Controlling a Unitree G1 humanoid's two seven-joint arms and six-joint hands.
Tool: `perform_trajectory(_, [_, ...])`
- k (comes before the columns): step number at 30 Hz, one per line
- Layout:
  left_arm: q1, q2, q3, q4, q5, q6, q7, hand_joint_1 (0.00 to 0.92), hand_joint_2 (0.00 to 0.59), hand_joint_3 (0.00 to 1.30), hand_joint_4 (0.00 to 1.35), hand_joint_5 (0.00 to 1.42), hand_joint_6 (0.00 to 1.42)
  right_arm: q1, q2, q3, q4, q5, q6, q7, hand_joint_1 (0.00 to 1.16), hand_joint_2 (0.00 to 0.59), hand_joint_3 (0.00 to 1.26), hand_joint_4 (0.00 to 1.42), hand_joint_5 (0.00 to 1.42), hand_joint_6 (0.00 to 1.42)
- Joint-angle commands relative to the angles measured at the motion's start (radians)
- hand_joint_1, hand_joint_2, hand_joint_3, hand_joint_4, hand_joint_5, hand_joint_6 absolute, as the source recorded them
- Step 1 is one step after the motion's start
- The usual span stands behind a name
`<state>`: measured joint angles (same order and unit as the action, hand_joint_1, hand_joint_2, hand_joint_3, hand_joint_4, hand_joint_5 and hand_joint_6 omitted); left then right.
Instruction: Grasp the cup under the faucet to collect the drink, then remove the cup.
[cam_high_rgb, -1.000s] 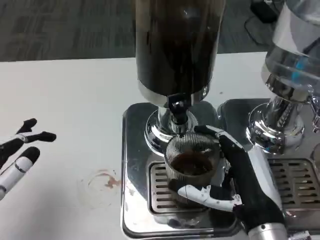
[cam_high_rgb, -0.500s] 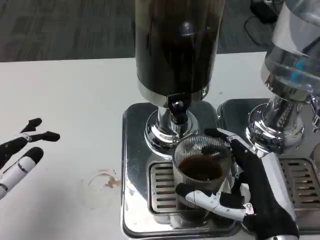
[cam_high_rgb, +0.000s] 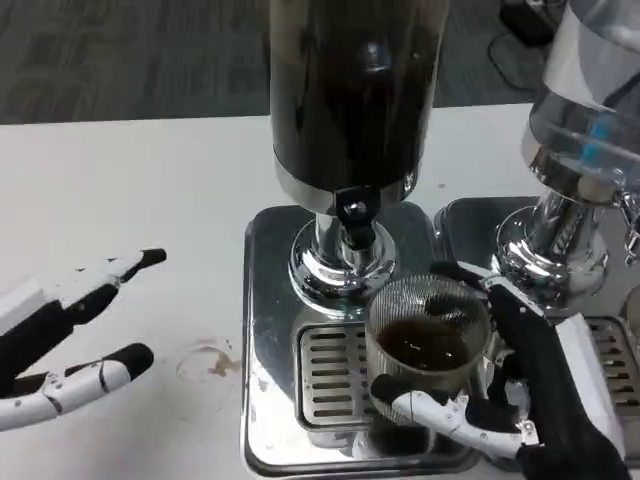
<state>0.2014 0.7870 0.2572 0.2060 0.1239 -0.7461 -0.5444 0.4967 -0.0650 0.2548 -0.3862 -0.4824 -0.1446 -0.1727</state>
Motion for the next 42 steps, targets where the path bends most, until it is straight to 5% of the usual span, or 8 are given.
perform_trajectory(1, [-0.011,0.039,-0.014,0.002,0.008,-0.018,-0.003,0.0,0.214,0.0,0.0,0.0,0.0,0.006,0.015,0.004,-0.07,0.016,-0.005,0.005,1.01,0.11,0.33,0.61,0.92,1.38])
perform_trajectory(20, [0.083,0.1,0.037,-0.083,-0.051,0.004,-0.014,0.0,0.222,0.0,0.0,0.0,0.0,0.114,-0.012,-0.013,-0.238,0.066,0.003,0.083,1.0,0.108,0.34,0.62,0.92,1.37])
perform_trajectory(29, [0.216,0.024,0.099,-0.247,-0.072,0.038,0.016,0.0,0.258,0.0,0.0,0.0,0.0,0.138,-0.03,-0.051,-0.295,0.095,0.015,0.133,1.0,0.108,0.35,0.62,0.92,1.37])
perform_trajectory(36, [0.293,0.034,0.178,-0.283,-0.086,0.03,-0.005,0.0,0.279,0.0,0.0,0.0,0.0,0.157,-0.035,-0.064,-0.322,0.11,0.015,0.155,1.0,0.108,0.35,0.62,0.92,1.36])
perform_trajectory(42, [0.311,0.013,0.181,-0.312,-0.086,0.044,0.0,0.0,0.283,0.0,0.0,0.0,0.0,0.168,-0.026,-0.049,-0.359,0.105,0.042,0.167,1.01,0.109,0.35,0.62,0.92,1.36])
